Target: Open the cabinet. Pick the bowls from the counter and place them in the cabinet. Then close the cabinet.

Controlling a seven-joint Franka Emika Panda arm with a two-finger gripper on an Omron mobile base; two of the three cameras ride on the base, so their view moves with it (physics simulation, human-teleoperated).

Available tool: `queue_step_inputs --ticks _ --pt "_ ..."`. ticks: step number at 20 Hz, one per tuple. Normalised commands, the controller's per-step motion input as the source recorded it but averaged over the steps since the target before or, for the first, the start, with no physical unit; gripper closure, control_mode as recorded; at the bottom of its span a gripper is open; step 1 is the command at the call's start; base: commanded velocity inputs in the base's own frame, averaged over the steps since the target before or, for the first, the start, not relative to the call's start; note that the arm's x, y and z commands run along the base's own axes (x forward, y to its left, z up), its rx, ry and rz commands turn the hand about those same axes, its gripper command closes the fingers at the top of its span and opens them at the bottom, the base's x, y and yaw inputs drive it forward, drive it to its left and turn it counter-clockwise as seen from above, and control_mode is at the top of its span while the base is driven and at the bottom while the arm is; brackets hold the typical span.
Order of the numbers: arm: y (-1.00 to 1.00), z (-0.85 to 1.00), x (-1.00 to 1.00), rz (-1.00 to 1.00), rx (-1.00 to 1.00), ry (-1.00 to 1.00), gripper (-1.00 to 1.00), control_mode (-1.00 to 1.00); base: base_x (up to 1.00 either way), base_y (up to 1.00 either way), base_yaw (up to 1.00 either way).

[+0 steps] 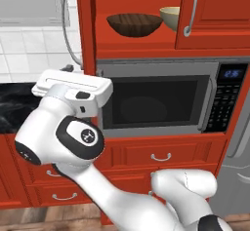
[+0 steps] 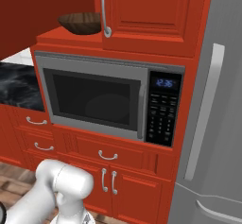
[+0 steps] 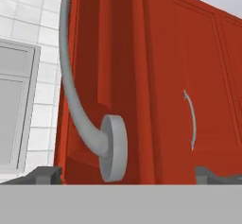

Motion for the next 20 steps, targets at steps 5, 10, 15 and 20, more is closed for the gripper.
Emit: queue_step_inputs --ticks 5,10,15,20 --pt "-0.54 -0.19 0.47 -0.07 0.00 0.00 -1.00 -1.00 0.00 0.00 0.00" --pt "-0.63 -0.04 0.35 -0.05 0.00 0.00 -1.00 -1.00 0.00 0.00 0.00" --pt "-0.47 0.00 0.39 -0.07 0.00 0.00 -1.00 -1.00 0.00 0.00 0.00" --pt "-0.39 0.00 0.41 -0.06 0.00 0.00 -1.00 -1.00 0.00 0.00 0.00"
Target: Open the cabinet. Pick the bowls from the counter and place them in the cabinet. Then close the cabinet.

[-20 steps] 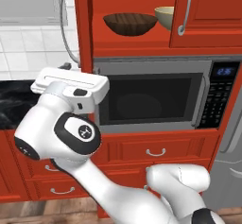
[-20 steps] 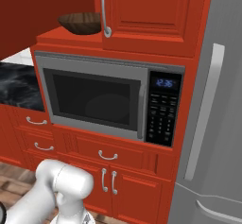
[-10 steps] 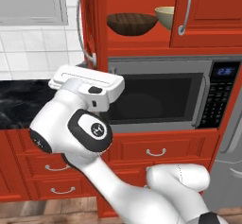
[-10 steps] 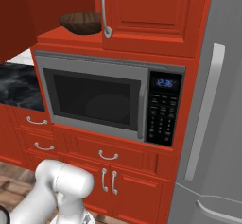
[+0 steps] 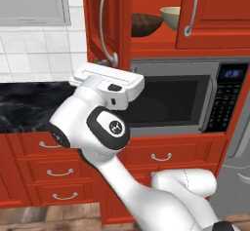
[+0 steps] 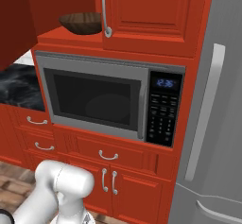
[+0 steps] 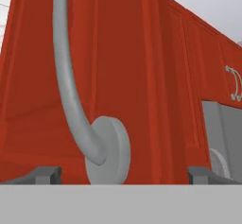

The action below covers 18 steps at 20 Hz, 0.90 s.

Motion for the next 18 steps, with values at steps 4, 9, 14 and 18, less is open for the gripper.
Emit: queue_step_inputs --ticks 4,9,14,18 --pt "-0.35 0.00 0.43 -0.02 0.00 0.00 -1.00 -1.00 0.00 0.00 0.00" --pt "-0.39 0.00 0.45 0.00 0.00 -0.04 -1.00 -1.00 0.00 0.00 0.00" --pt "-0.63 0.00 0.44 0.00 0.00 -0.06 -1.00 -1.00 0.00 0.00 0.00" --pt "-0.70 0.00 0.45 0.00 0.01 -0.05 -1.00 -1.00 0.00 0.00 0.00"
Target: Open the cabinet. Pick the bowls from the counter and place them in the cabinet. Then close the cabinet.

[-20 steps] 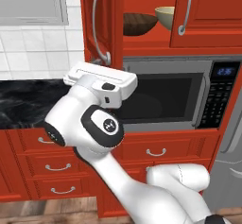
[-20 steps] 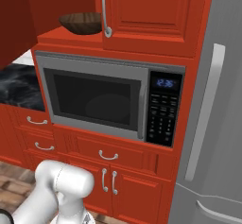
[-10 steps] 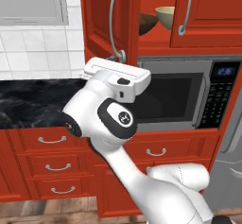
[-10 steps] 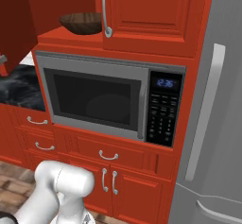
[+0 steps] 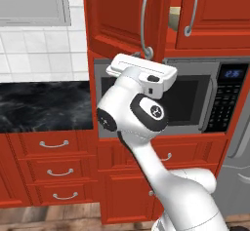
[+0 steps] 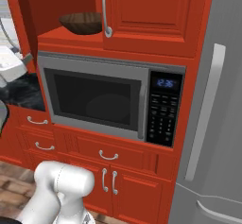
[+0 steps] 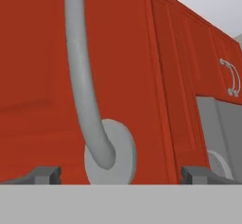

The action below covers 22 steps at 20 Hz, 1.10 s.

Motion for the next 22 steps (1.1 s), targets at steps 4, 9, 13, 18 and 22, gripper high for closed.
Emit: queue_step_inputs --ticks 4,9,13,18,22 --pt "-0.66 0.00 0.33 0.00 0.01 -0.07 -1.00 -1.00 0.00 0.00 0.00" --pt "-0.66 0.00 0.52 0.00 0.00 -0.04 -1.00 -1.00 0.00 0.00 0.00" --pt "-0.55 0.00 0.36 0.00 0.00 -0.06 -1.00 -1.00 0.00 0.00 0.00" --pt "-0.56 0.00 0.30 0.00 0.00 -0.02 -1.00 -1.00 0.00 0.00 0.00" --pt "-0.45 0.00 0.41 0.00 0.02 0.00 -1.00 -1.00 0.00 0.00 0.00"
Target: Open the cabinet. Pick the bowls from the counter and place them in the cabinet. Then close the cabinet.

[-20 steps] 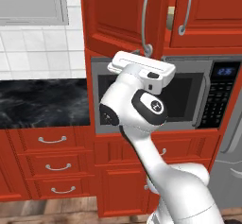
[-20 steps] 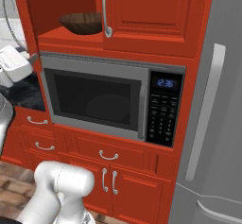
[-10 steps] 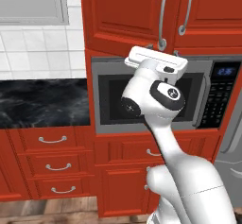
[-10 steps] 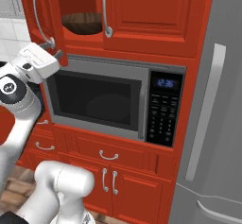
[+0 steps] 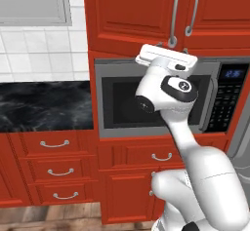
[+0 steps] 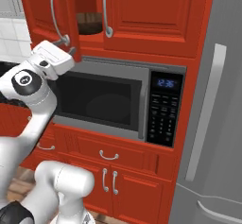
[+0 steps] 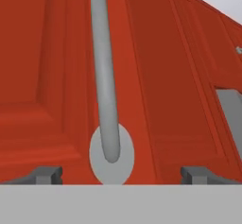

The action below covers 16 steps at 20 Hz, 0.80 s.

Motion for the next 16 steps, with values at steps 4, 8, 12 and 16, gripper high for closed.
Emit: queue_step_inputs --ticks 4,8,12,16 --pt "-0.44 0.00 0.57 0.01 0.05 0.00 -1.00 -1.00 0.00 0.00 0.00" --pt "-0.82 0.00 0.50 0.01 0.13 0.00 -1.00 -1.00 0.00 0.00 0.00" --pt "-0.80 0.00 0.64 0.08 0.14 0.02 -1.00 -1.00 0.00 0.00 0.00" --pt "-0.32 0.00 0.79 0.11 0.04 0.03 -1.00 -1.00 0.00 0.00 0.00"
